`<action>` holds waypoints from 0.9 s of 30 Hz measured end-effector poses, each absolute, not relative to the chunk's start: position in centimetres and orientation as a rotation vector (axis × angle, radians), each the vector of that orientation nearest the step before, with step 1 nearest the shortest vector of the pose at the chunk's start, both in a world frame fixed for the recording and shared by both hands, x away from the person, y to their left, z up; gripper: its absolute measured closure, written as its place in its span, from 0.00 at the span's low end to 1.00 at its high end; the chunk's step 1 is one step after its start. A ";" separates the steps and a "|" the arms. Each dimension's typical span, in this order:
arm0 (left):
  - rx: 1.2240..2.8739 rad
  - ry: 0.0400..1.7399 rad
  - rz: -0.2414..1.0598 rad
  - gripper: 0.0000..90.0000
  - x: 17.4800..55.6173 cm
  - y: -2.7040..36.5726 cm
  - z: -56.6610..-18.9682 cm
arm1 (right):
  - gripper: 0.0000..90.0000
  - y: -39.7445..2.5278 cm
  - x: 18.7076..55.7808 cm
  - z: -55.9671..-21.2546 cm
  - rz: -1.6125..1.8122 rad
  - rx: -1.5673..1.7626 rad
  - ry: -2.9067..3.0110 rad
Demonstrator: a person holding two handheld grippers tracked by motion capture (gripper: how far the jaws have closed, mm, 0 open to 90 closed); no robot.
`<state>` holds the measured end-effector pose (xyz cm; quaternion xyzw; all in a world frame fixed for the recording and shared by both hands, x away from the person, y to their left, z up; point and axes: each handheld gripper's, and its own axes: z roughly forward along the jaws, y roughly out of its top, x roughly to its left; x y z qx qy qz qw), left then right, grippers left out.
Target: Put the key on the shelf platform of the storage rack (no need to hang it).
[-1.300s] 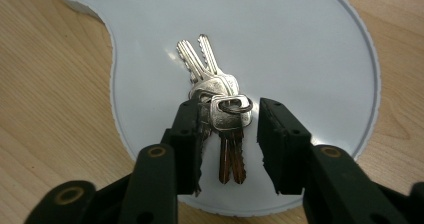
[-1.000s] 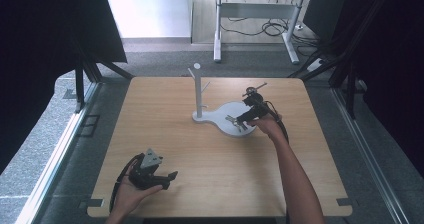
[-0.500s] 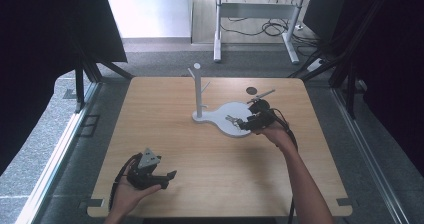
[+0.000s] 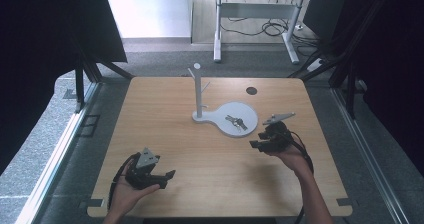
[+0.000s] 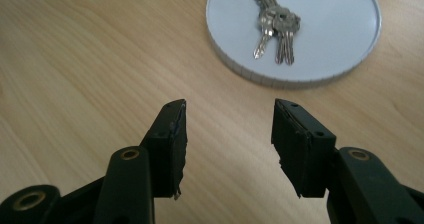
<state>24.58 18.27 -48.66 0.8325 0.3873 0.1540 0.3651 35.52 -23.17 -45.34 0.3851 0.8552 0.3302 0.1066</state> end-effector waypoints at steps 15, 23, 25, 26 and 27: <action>2.149 0.996 0.400 0.28 24.5 18.0 -48.8 | 0.55 -26.4 29.8 -49.1 1.044 1.140 2.491; 2.151 0.993 0.399 0.28 24.5 17.9 -48.8 | 0.53 -26.3 29.6 -49.5 1.062 1.126 2.464; 2.152 0.994 0.397 0.28 24.6 17.9 -48.9 | 0.50 -26.2 29.5 -49.5 1.066 1.131 2.447; 2.152 0.993 0.397 0.28 24.6 17.9 -48.9 | 0.49 -26.3 29.5 -49.6 1.060 1.131 2.442; 2.152 0.993 0.397 0.28 24.6 17.9 -48.9 | 0.49 -26.3 29.5 -49.6 1.060 1.131 2.442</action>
